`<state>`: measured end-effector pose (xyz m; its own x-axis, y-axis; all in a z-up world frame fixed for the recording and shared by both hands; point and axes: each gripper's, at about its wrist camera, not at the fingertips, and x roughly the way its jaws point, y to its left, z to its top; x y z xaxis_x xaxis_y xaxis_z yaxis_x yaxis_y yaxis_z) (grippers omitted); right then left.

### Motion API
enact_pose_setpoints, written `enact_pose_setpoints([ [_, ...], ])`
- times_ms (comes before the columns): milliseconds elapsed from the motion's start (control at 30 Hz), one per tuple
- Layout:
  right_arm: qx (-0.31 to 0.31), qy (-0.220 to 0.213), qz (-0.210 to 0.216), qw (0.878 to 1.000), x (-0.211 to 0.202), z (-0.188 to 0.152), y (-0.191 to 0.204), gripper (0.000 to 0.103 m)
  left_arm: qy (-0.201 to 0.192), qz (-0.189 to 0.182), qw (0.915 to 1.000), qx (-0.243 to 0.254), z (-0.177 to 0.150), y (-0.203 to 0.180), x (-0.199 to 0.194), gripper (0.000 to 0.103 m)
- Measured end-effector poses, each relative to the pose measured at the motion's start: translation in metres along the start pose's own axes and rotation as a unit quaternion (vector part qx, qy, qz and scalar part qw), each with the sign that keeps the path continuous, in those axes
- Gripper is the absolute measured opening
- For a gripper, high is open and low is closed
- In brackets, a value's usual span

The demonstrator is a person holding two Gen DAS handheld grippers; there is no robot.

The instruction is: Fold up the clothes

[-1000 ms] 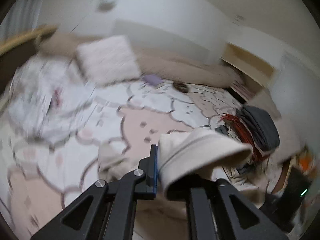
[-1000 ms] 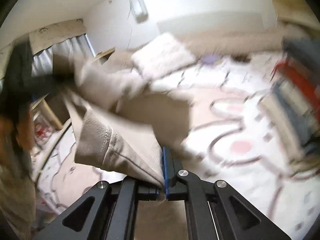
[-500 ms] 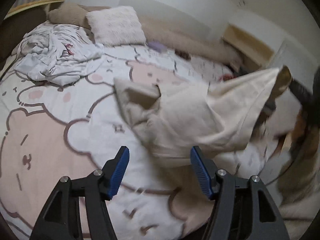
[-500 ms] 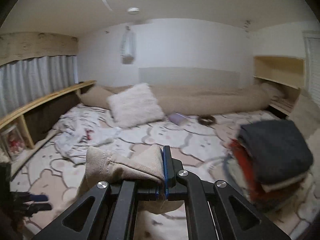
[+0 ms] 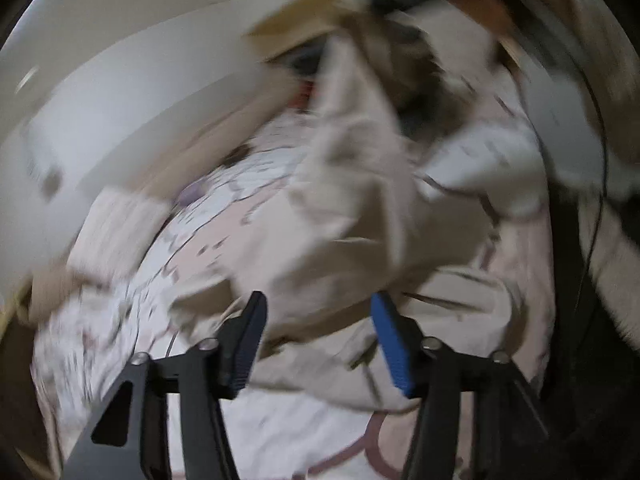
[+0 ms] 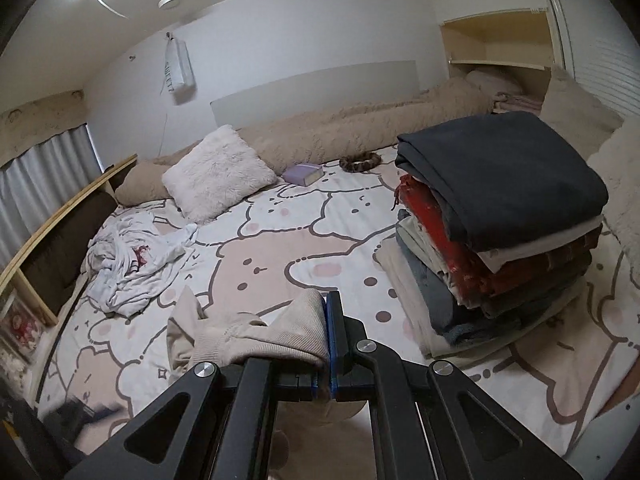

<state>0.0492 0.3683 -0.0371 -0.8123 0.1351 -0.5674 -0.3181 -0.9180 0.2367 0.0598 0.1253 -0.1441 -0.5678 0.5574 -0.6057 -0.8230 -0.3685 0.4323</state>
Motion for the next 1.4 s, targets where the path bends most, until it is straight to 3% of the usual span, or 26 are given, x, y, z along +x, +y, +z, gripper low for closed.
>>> enact_pose_setpoints([
  [100, 0.010, 0.011, -0.007, 1.000, 0.013, 0.003, -0.007, 0.004, 0.010, -0.024, 0.9980, 0.058, 0.005, -0.023, 0.024, 0.038],
  [167, 0.018, 0.020, -0.013, 1.000, 0.022, 0.003, -0.015, 0.004, 0.016, -0.043, 0.9951, 0.088, 0.010, -0.034, 0.041, 0.038],
  [267, 0.027, 0.031, -0.026, 0.999, 0.034, -0.001, -0.027, 0.004, 0.026, -0.075, 0.9929, 0.089, 0.023, -0.033, 0.066, 0.038],
  [400, 0.039, 0.056, -0.084, 0.994, 0.052, -0.012, -0.049, 0.004, 0.029, -0.077, 0.9944, 0.067, 0.041, -0.020, 0.099, 0.038],
  [533, 0.040, 0.087, -0.142, 0.985, 0.070, -0.032, -0.068, 0.004, 0.023, -0.056, 0.9981, -0.002, 0.058, 0.014, 0.115, 0.038],
  [833, 0.037, 0.139, -0.173, 0.974, 0.106, -0.073, -0.088, 0.003, 0.022, -0.020, 0.9959, -0.086, 0.062, 0.085, 0.110, 0.038],
  [933, 0.035, 0.157, -0.173, 0.972, 0.117, -0.083, -0.092, 0.003, 0.013, -0.048, 0.9970, -0.060, 0.058, 0.074, 0.091, 0.038],
  [1033, 0.044, 0.172, -0.170, 0.969, 0.125, -0.091, -0.098, 0.003, 0.016, -0.082, 0.9962, 0.025, 0.052, 0.036, 0.075, 0.038],
  [1133, 0.055, 0.180, -0.165, 0.968, 0.127, -0.095, -0.104, 0.003, 0.044, -0.093, 0.9888, 0.109, 0.038, 0.001, 0.078, 0.038],
  [1333, 0.058, 0.181, -0.158, 0.969, 0.127, -0.097, -0.106, 0.003, 0.086, -0.048, 0.9869, 0.128, 0.025, -0.010, 0.111, 0.038],
  [1400, 0.058, 0.175, -0.153, 0.971, 0.124, -0.095, -0.106, 0.003, 0.108, -0.044, 0.9866, 0.114, 0.023, -0.004, 0.122, 0.028],
])
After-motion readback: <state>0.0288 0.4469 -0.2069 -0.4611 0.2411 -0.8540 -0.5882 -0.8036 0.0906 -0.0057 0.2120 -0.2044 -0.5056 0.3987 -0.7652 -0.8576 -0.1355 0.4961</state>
